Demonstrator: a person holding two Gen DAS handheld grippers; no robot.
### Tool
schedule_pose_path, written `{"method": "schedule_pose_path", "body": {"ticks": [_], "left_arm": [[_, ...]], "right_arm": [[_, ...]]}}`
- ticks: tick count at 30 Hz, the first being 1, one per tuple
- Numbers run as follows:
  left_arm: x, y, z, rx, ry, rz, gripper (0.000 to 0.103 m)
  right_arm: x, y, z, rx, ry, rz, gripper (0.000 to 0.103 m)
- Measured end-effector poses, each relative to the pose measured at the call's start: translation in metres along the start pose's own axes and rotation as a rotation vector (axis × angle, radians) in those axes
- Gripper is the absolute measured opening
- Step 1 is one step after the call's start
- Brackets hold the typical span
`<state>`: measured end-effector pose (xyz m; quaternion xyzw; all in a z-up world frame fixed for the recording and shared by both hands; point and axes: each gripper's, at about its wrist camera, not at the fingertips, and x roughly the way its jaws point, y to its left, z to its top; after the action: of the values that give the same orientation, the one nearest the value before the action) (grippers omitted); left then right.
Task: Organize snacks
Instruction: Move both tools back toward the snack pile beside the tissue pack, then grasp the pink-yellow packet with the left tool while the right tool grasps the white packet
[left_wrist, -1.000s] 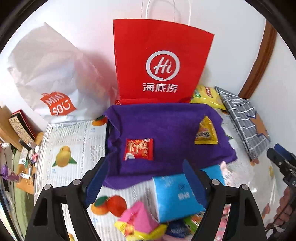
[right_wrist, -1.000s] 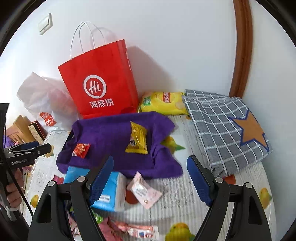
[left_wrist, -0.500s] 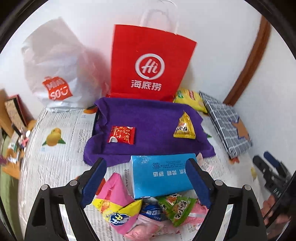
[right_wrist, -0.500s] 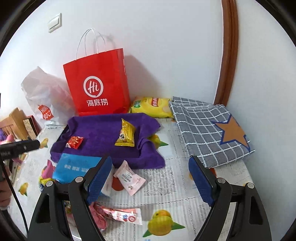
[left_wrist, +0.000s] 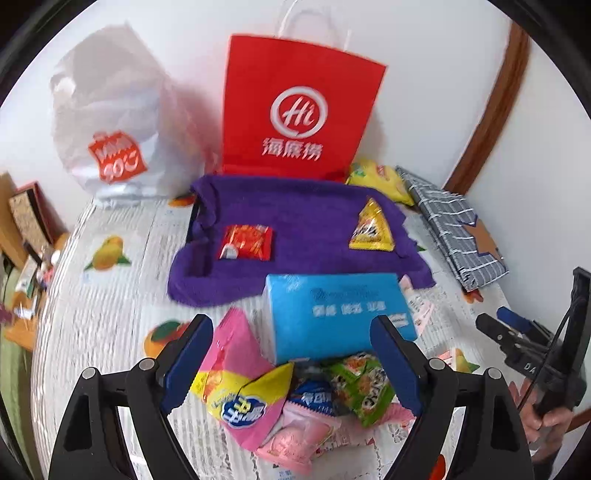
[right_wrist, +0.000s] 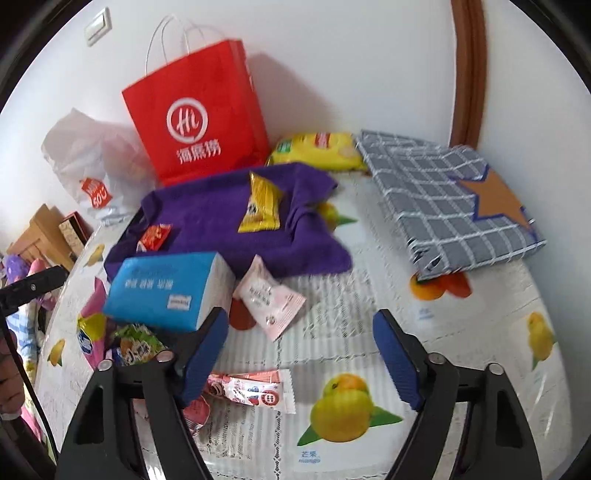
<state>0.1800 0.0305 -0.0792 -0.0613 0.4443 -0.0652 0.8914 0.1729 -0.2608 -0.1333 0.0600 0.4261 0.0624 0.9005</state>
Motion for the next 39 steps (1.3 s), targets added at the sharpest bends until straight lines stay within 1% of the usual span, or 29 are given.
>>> {"method": "schedule_pose_path", "body": {"ticks": [2, 9, 10, 12, 14, 17, 20, 21, 24, 29, 34, 35, 36, 37, 38, 39], "left_arm": [[0.004, 0.004, -0.003, -0.006, 0.011, 0.010, 0.086], [0.019, 0.024, -0.004, -0.021, 0.052, 0.049, 0.086], [0.020, 0.027, -0.004, -0.020, 0.055, 0.054, 0.086], [0.025, 0.034, -0.002, -0.024, 0.063, 0.072, 0.086], [0.029, 0.041, -0.001, -0.032, 0.070, 0.084, 0.086], [0.034, 0.049, 0.001, -0.042, 0.083, 0.088, 0.086], [0.040, 0.053, 0.001, -0.053, 0.099, 0.076, 0.086], [0.042, 0.054, 0.002, -0.057, 0.105, 0.069, 0.086], [0.048, 0.055, 0.001, -0.059, 0.121, 0.051, 0.086], [0.053, 0.052, -0.002, -0.054, 0.140, 0.038, 0.086], [0.047, 0.055, -0.006, -0.049, 0.132, 0.035, 0.086], [0.046, 0.056, -0.006, -0.048, 0.132, 0.034, 0.086], [0.044, 0.057, -0.007, -0.047, 0.131, 0.032, 0.086], [0.043, 0.057, -0.008, -0.046, 0.130, 0.028, 0.086], [0.042, 0.057, -0.009, -0.043, 0.129, 0.021, 0.086], [0.041, 0.056, -0.011, -0.038, 0.128, 0.013, 0.086]], "right_arm": [[0.010, 0.004, -0.001, -0.012, 0.014, 0.019, 0.076], [0.052, 0.021, 0.011, -0.118, 0.041, 0.047, 0.075], [0.058, 0.022, 0.014, -0.126, 0.046, 0.054, 0.074], [0.069, 0.024, 0.018, -0.141, 0.053, 0.078, 0.065], [0.077, 0.026, 0.022, -0.156, 0.057, 0.104, 0.061], [0.090, 0.027, 0.027, -0.166, 0.070, 0.133, 0.055], [0.104, 0.027, 0.028, -0.177, 0.121, 0.168, 0.054], [0.107, 0.028, 0.027, -0.182, 0.131, 0.169, 0.052], [0.112, 0.027, 0.021, -0.199, 0.170, 0.196, 0.052], [0.118, 0.027, 0.013, -0.218, 0.194, 0.190, 0.052], [0.122, 0.039, 0.009, -0.281, 0.182, 0.123, 0.052], [0.122, 0.040, 0.009, -0.284, 0.176, 0.118, 0.049], [0.122, 0.040, 0.009, -0.278, 0.168, 0.123, 0.044], [0.121, 0.039, 0.010, -0.268, 0.167, 0.130, 0.043], [0.120, 0.038, 0.009, -0.262, 0.163, 0.124, 0.037], [0.118, 0.037, 0.009, -0.260, 0.157, 0.105, 0.036]]}}
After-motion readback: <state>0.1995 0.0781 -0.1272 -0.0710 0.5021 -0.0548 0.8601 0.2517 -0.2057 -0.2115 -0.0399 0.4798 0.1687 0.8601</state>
